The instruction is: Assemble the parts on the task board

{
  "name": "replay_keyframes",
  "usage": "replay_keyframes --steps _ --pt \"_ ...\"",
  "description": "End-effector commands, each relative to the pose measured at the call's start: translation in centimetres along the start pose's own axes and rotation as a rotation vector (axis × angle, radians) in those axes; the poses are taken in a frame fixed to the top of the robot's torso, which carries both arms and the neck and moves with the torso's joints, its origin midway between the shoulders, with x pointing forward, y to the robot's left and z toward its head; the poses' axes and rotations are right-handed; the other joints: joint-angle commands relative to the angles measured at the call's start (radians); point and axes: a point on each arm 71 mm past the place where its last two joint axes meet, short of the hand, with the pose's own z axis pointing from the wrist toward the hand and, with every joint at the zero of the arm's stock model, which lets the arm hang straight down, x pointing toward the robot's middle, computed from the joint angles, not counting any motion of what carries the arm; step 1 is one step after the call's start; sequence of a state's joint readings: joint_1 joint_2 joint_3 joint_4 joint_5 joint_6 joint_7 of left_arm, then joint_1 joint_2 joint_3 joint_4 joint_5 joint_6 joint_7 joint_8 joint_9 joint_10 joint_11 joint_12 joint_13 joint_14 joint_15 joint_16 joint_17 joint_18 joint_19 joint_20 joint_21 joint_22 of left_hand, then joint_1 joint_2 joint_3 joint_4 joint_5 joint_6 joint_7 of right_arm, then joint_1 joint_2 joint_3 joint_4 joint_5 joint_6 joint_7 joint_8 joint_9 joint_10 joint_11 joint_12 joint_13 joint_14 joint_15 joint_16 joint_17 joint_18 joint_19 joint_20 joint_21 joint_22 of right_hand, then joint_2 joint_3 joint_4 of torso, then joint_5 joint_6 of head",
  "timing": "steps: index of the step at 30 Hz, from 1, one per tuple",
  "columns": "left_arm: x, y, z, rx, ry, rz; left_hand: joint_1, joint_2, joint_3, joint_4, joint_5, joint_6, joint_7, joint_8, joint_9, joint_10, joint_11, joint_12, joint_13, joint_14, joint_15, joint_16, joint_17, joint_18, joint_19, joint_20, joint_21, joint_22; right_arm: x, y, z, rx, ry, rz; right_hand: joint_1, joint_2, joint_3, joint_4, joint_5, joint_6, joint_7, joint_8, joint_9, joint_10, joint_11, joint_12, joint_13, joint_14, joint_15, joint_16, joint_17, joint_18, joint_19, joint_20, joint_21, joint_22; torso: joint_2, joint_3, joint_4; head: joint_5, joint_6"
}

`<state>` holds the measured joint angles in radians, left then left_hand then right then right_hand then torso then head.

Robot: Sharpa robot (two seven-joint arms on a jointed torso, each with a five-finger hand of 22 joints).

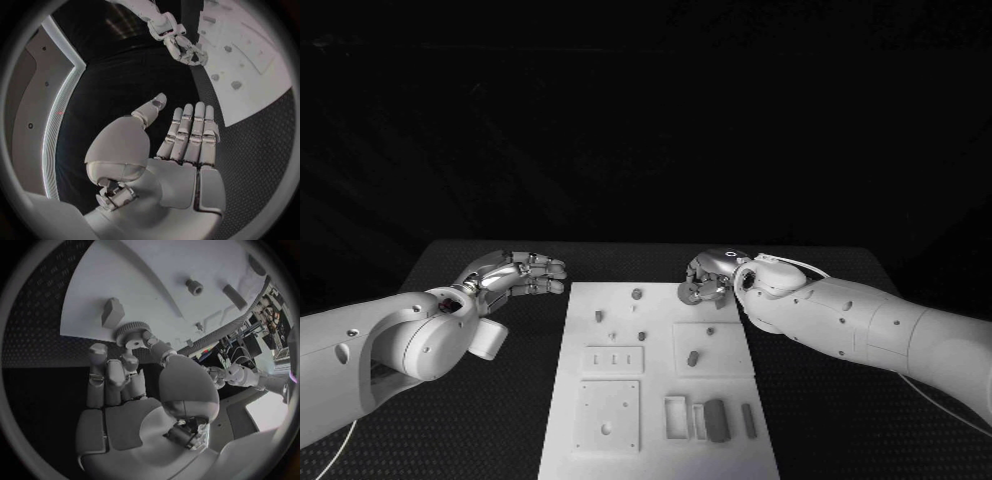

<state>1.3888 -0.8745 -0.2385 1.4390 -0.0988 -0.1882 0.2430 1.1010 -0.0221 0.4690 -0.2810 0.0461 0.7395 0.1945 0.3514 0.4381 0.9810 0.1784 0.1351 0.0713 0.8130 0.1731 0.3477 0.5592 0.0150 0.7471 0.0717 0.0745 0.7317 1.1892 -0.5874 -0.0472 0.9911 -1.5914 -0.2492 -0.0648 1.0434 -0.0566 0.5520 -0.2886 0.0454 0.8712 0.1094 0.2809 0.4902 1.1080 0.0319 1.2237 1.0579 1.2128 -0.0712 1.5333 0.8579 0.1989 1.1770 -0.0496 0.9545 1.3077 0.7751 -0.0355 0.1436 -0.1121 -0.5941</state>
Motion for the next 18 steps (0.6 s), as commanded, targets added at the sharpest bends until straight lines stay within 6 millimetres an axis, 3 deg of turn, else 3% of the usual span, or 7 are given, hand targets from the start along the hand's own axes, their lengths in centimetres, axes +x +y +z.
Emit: replay_keyframes --steps 1,11,18 --pt "0.22 -0.07 0.02 0.002 0.016 -0.007 -0.003 0.004 -0.002 -0.003 0.004 -0.005 0.01 -0.006 -0.001 -0.003 0.005 -0.005 -0.001 0.008 0.0 -0.007 0.002 -0.009 0.006 0.001 -0.006 -0.001 2.35 -0.19 -0.42 0.015 0.126 -0.034 0.009 0.016 0.002 -0.002 0.004 0.04 0.027 0.006 0.002 0.001 -0.007 0.004 -0.001 0.0 -0.009 0.005 -0.002 0.063 -0.004 -0.003 0.005 0.02 0.0 0.0 -0.0003 -0.001 -0.001" --pt "0.49 0.1 0.0 -0.024 0.042 -0.01 -0.015 0.004 -0.007 0.003 0.003 -0.008 0.009 -0.008 -0.003 -0.008 0.005 -0.01 -0.002 0.001 0.003 -0.014 0.002 -0.012 0.0 0.003 -0.009 -0.003 2.39 -0.26 -0.52 0.017 0.131 -0.033 0.012 0.032 0.0 -0.002 0.004 0.043 0.024 0.007 0.004 0.003 -0.01 0.004 -0.003 0.002 -0.013 0.005 0.0 0.063 -0.006 -0.002 0.007 0.02 -0.001 -0.0005 0.0008 -0.002 -0.002" --pt "0.56 0.18 -0.04 -0.036 0.045 -0.001 -0.018 0.004 -0.008 0.004 0.003 -0.009 0.009 -0.008 -0.003 -0.009 0.005 -0.01 -0.001 -0.001 0.004 -0.016 0.002 -0.012 -0.002 0.004 -0.009 -0.003 2.11 -0.07 -0.49 0.015 0.09 -0.044 0.015 0.059 0.002 -0.003 0.004 0.041 0.024 0.005 0.004 0.004 -0.011 0.004 -0.003 0.003 -0.014 0.006 0.001 0.063 -0.007 -0.002 0.009 0.02 0.0 -0.0001 -0.0006 -0.001 -0.002"
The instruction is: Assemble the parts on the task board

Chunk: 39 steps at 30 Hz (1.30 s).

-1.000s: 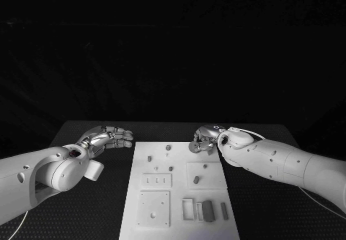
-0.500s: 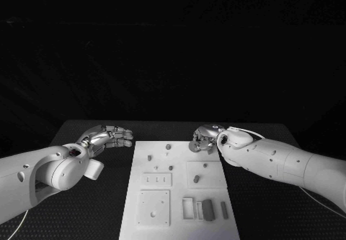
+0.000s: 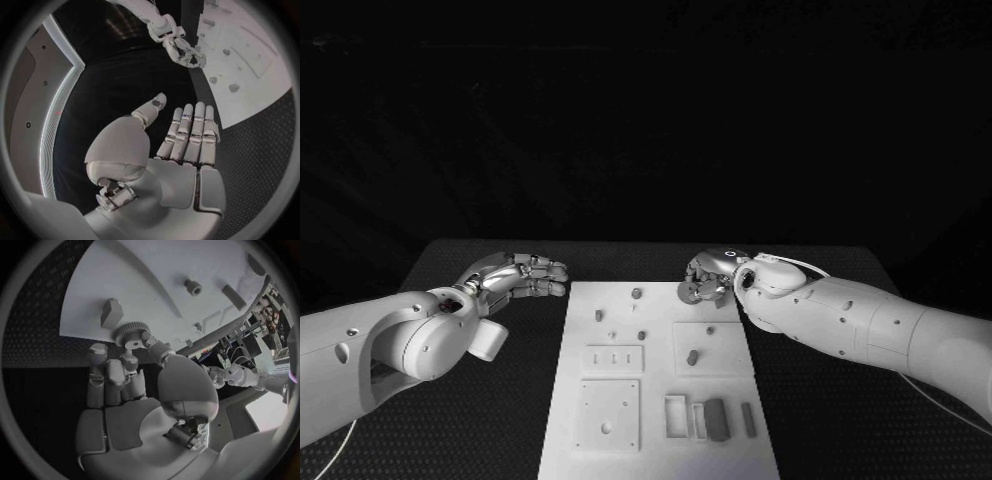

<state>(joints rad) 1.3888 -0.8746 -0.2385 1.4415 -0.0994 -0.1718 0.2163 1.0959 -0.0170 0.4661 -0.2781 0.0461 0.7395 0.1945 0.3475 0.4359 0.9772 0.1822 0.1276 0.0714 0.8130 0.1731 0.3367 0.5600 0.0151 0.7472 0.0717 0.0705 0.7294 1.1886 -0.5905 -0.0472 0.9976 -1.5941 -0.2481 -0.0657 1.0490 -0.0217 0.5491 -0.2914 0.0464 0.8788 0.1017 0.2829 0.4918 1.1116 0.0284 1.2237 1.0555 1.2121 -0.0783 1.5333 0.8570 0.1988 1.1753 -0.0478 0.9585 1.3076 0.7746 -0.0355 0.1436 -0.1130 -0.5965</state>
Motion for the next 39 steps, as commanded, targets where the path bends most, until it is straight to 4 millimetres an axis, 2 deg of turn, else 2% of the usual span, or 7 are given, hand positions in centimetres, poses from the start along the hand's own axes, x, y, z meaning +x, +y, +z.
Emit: replay_keyframes --steps 1,3,6,11,27,39 --pt "0.4 0.0 0.0 -0.01 0.026 0.004 -0.013 -0.001 -0.005 0.001 0.003 -0.009 0.009 -0.004 -0.001 -0.005 0.001 -0.003 -0.002 -0.001 0.004 -0.005 0.001 -0.012 -0.002 0.004 -0.005 -0.001 2.1 -0.1 -0.4 0.017 0.087 -0.043 0.011 0.026 0.005 -0.001 0.003 0.033 0.031 0.003 0.002 0.0 -0.008 0.004 -0.001 0.004 -0.007 0.007 0.003 0.063 -0.006 -0.004 0.005 0.02 0.001 -0.0001 -0.0006 0.0 0.0" --pt "0.4 0.0 -0.1 -0.007 0.032 0.024 -0.013 0.0 -0.005 0.001 0.003 -0.009 0.009 -0.004 -0.001 -0.005 0.001 -0.003 -0.001 -0.001 0.004 -0.005 0.002 -0.012 -0.002 0.004 -0.005 -0.001 2.0 -0.1 -0.4 0.017 0.073 -0.046 0.015 0.034 0.007 -0.001 0.003 0.033 0.031 0.003 0.003 0.001 -0.008 0.004 -0.001 0.007 -0.007 0.008 0.007 0.063 -0.005 -0.004 0.006 0.02 0.001 -0.0003 -0.0014 -0.001 0.001" --pt "0.5 0.0 0.0 -0.007 0.034 0.025 -0.014 -0.001 -0.005 0.001 0.003 -0.009 0.009 -0.004 -0.001 -0.005 0.001 -0.003 -0.001 -0.002 0.004 -0.006 0.002 -0.012 -0.003 0.004 -0.005 -0.001 1.7 0.1 -0.4 0.014 0.043 -0.062 0.017 0.034 0.006 -0.002 0.003 0.034 0.031 0.003 0.003 0.002 -0.008 0.005 -0.001 0.009 -0.007 0.008 0.01 0.063 -0.005 -0.005 0.007 0.02 0.001 -0.0003 -0.0014 -0.001 0.003" --pt "0.4 0.0 -0.1 -0.005 0.029 0.026 -0.014 -0.001 -0.005 0.001 0.003 -0.009 0.01 -0.004 -0.001 -0.005 0.002 -0.003 -0.001 -0.002 0.004 -0.006 0.002 -0.012 -0.003 0.004 -0.005 -0.001 1.4 0.6 -0.5 0.008 0.001 -0.084 0.024 0.022 0.001 -0.002 0.003 0.037 0.03 0.005 0.004 0.007 -0.009 0.006 -0.002 0.017 -0.008 0.01 0.017 0.063 -0.002 -0.008 0.01 0.02 0.0 0.0015 -0.0012 0.001 0.004" --pt "0.3 0.0 -0.1 -0.005 0.005 0.03 -0.014 -0.001 -0.005 0.001 0.003 -0.007 0.01 -0.003 -0.001 -0.002 0.002 -0.002 0.0 0.0 0.004 -0.006 0.003 -0.011 -0.003 0.004 -0.004 -0.001 0.0 2.2 -1.0 -0.029 -0.108 -0.126 0.031 0.006 -0.004 -0.001 0.003 0.046 0.026 0.008 0.007 0.016 -0.013 0.004 -0.005 0.027 -0.011 0.01 0.021 0.063 0.005 -0.01 0.013 0.018 0.0 -0.0003 -0.0009 0.001 0.008" --pt "0.2 0.0 -0.2 -0.004 0.003 0.03 -0.014 -0.001 -0.005 0.0 0.003 -0.007 0.01 -0.003 -0.001 -0.001 0.002 -0.002 0.0 0.0 0.004 -0.006 0.003 -0.011 -0.003 0.004 -0.004 -0.001 -1.7 5.6 -1.7 -0.105 -0.171 -0.13 0.033 0.0 -0.005 0.0 0.003 0.049 0.025 0.009 0.008 0.021 -0.014 0.002 -0.008 0.034 -0.013 0.008 0.023 0.063 0.009 -0.011 0.013 0.017 0.0 -0.0012 -0.0021 0.003 0.013"
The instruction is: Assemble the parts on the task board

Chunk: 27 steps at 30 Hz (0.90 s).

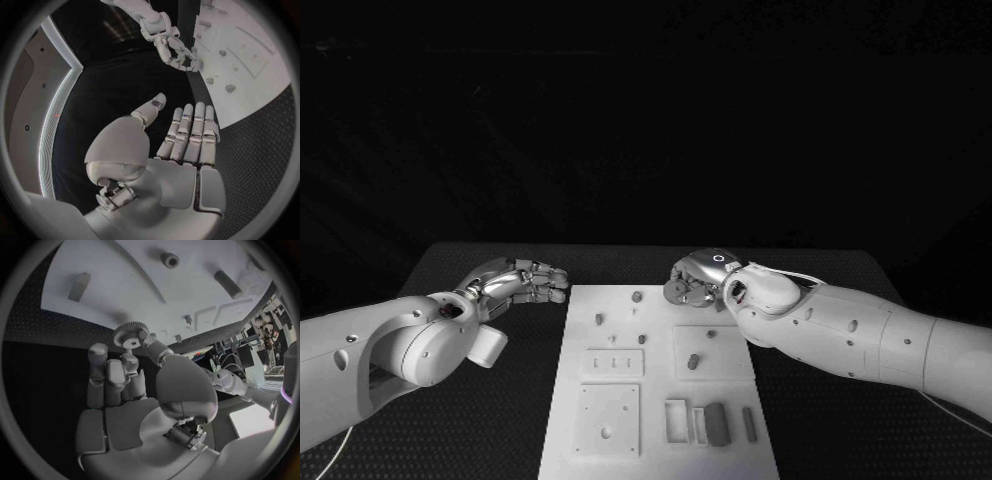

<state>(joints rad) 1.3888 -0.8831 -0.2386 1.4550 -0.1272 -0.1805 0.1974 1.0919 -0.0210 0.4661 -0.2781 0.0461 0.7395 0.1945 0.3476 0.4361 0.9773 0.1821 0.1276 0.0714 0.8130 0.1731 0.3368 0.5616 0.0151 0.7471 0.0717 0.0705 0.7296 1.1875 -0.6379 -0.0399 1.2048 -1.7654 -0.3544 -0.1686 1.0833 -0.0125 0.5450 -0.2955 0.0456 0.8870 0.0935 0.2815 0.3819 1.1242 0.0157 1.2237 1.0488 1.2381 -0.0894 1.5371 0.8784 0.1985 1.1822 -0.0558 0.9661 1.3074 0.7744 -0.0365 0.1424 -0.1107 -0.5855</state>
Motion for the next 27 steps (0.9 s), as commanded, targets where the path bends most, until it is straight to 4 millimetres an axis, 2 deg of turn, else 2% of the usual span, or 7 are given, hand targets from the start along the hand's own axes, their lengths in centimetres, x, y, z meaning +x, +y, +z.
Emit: replay_keyframes --steps 1,13,19,27 --pt "0.2 -0.1 0.0 0.01 0.001 0.004 -0.01 0.003 -0.005 0.0 0.003 -0.007 0.01 -0.003 -0.001 -0.001 0.002 -0.002 0.0 0.0 0.004 -0.006 0.002 -0.011 -0.003 0.004 -0.004 -0.001 -0.5 1.0 0.0 -0.015 -0.033 -0.034 -0.002 -0.01 -0.001 0.004 0.004 0.042 0.033 0.011 0.118 0.009 -0.002 0.002 -0.002 0.007 -0.002 0.004 0.0 0.063 0.002 -0.003 0.006 0.017 0.001 -0.0001 -0.0007 0.001 0.002" --pt "0.2 -0.2 0.0 0.014 0.006 0.003 -0.01 0.002 -0.005 -0.001 0.003 -0.007 0.011 -0.003 -0.001 -0.001 0.002 -0.002 0.0 0.0 0.003 -0.007 0.002 -0.011 -0.003 0.004 -0.004 -0.001 -0.9 5.9 0.7 -0.11 -0.04 -0.011 -0.004 -0.016 -0.003 0.005 0.004 0.043 0.032 0.011 0.118 0.013 -0.003 0.0 -0.004 0.012 -0.003 0.003 0.0 0.063 0.005 -0.004 0.006 0.016 0.001 -0.0003 0.0016 0.001 0.007" --pt "0.4 -0.2 0.0 0.014 0.009 0.002 -0.01 0.001 -0.005 -0.001 0.003 -0.007 0.01 -0.003 -0.001 -0.001 0.002 -0.002 0.0 0.0 0.004 -0.007 0.002 -0.011 -0.003 0.004 -0.004 -0.001 -0.6 7.1 1.5 -0.121 -0.032 -0.01 -0.004 -0.016 -0.003 0.005 0.004 0.043 0.032 0.011 0.118 0.014 -0.003 -0.001 -0.004 0.012 -0.003 0.002 -0.001 0.063 0.005 -0.004 0.006 0.016 0.0 -0.0007 0.0011 0.002 0.009" --pt "0.4 -0.2 0.0 0.017 0.018 -0.001 -0.011 -0.001 -0.006 -0.002 0.003 -0.007 0.01 -0.003 -0.001 -0.001 0.002 -0.003 0.0 0.0 0.004 -0.008 0.003 -0.011 -0.004 0.004 -0.004 -0.002 0.8 8.2 2.2 -0.13 0.001 -0.013 -0.006 -0.017 -0.003 0.006 0.004 0.043 0.032 0.01 0.118 0.015 -0.003 -0.002 -0.005 0.012 -0.004 0.002 -0.002 0.063 0.006 -0.003 0.005 0.015 0.0 -0.0003 0.0038 0.002 0.004"
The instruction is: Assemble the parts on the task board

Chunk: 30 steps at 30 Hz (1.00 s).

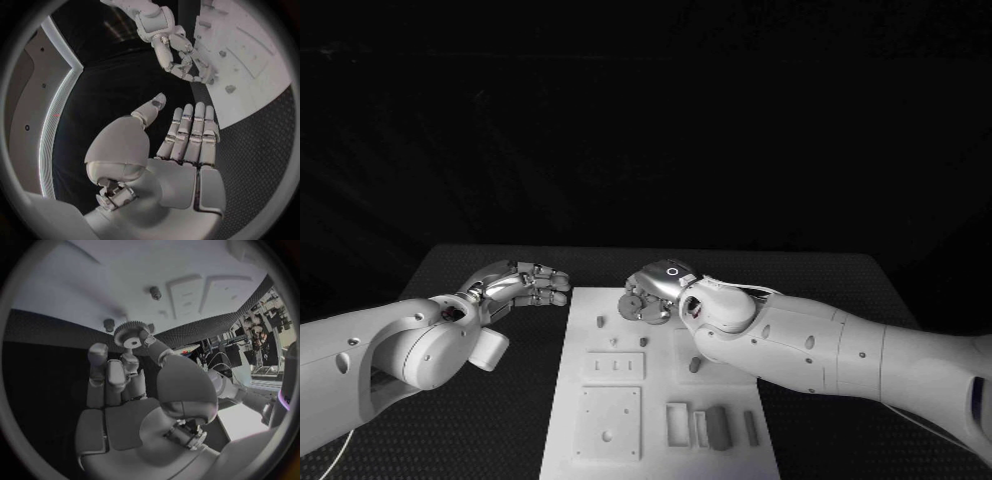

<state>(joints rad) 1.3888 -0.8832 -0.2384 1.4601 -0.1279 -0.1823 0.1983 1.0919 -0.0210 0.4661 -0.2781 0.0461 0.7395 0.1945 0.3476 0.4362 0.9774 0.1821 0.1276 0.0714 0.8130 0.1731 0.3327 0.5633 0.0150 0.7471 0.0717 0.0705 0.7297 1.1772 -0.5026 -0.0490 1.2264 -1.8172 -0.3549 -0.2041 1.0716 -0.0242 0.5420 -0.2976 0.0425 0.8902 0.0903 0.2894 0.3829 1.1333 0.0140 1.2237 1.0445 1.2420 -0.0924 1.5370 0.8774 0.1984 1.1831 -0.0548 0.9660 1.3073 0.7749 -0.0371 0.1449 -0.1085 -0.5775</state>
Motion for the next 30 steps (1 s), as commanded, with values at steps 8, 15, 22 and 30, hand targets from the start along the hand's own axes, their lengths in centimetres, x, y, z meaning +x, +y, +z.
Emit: replay_keyframes --steps 8,15,22,30 --pt "0.2 -0.2 0.1 0.015 0.018 -0.001 -0.012 -0.002 -0.007 -0.001 0.003 -0.008 0.011 -0.003 -0.001 -0.002 0.002 -0.003 0.0 -0.001 0.004 -0.005 0.001 -0.011 -0.004 0.005 -0.004 -0.002 1.4 0.1 0.4 0.007 0.045 -0.022 0.004 -0.008 -0.001 0.008 0.007 0.039 0.035 0.001 0.117 0.006 -0.001 -0.003 -0.001 0.009 -0.001 0.001 -0.002 0.063 0.006 -0.004 0.004 0.015 0.0 -0.0005 0.0021 0.002 -0.01" --pt "0.2 -0.2 0.1 0.014 0.017 -0.001 -0.013 -0.002 -0.007 -0.001 0.003 -0.008 0.011 -0.003 -0.002 -0.002 0.002 -0.004 0.0 -0.001 0.004 -0.005 0.002 -0.011 -0.004 0.005 -0.004 -0.002 1.6 0.4 0.6 0.007 0.026 -0.02 0.004 -0.01 -0.001 0.007 0.007 0.039 0.035 0.001 0.117 0.007 -0.001 -0.003 -0.002 0.01 -0.001 0.001 0.0 0.063 0.006 -0.004 0.004 0.015 0.0 0.0013 -0.0006 0.007 -0.007" --pt "0.2 -0.2 0.1 0.014 0.019 -0.001 -0.012 -0.002 -0.007 -0.002 0.003 -0.008 0.011 -0.003 -0.002 -0.002 0.002 -0.004 0.0 -0.001 0.004 -0.005 0.002 -0.011 -0.004 0.005 -0.004 -0.002 1.8 0.3 0.7 0.015 0.038 -0.028 0.003 -0.015 -0.001 0.007 0.007 0.039 0.035 0.0 0.117 0.008 -0.001 -0.004 -0.002 0.011 -0.001 0.001 -0.001 0.063 0.007 -0.005 0.004 0.014 0.0 0.0009 0.0001 0.008 -0.008" --pt "0.3 -0.2 0.1 0.014 0.02 -0.001 -0.012 -0.002 -0.007 -0.002 0.003 -0.008 0.011 -0.003 -0.002 -0.002 0.002 -0.004 0.0 -0.001 0.004 -0.006 0.002 -0.011 -0.005 0.005 -0.004 -0.002 2.5 -0.1 0.8 0.032 0.055 -0.034 0.003 -0.016 -0.001 0.008 0.007 0.038 0.035 0.0 0.117 0.008 -0.001 -0.004 -0.002 0.011 -0.001 0.0 -0.002 0.063 0.007 -0.005 0.003 0.014 0.001 0.0021 -0.0017 0.01 -0.008"
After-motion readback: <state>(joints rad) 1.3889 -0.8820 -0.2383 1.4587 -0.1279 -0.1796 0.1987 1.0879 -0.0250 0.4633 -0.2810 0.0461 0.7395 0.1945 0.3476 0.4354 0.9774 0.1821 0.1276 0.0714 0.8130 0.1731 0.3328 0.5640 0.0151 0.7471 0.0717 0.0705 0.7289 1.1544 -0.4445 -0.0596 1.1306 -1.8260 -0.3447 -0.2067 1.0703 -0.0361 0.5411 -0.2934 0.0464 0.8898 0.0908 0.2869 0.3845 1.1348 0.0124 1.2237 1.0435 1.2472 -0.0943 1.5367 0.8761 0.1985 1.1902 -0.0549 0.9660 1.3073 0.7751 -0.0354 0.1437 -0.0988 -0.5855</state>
